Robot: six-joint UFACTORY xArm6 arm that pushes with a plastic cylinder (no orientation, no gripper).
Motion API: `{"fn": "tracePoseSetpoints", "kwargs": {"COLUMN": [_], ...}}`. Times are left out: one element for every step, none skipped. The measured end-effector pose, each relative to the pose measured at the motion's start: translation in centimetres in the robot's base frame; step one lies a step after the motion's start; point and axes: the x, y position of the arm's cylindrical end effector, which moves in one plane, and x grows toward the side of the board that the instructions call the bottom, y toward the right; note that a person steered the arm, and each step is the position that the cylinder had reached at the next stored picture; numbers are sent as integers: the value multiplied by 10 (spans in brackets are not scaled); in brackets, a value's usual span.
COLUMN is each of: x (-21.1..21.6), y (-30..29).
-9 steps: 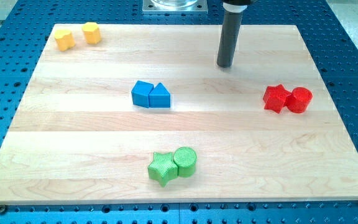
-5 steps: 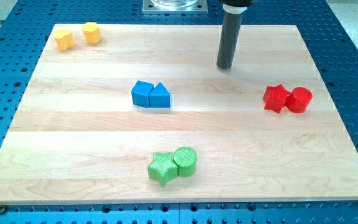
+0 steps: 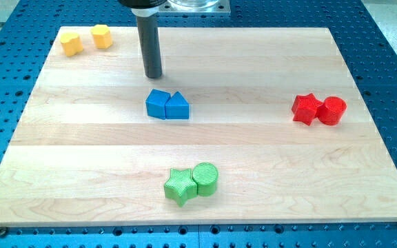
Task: Move yellow blocks towards the center
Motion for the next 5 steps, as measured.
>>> {"fn": "tracePoseSetpoints", "kwargs": {"x": [0, 0, -5, -49, -51], "y": [-71, -114, -157, -172, -205]}}
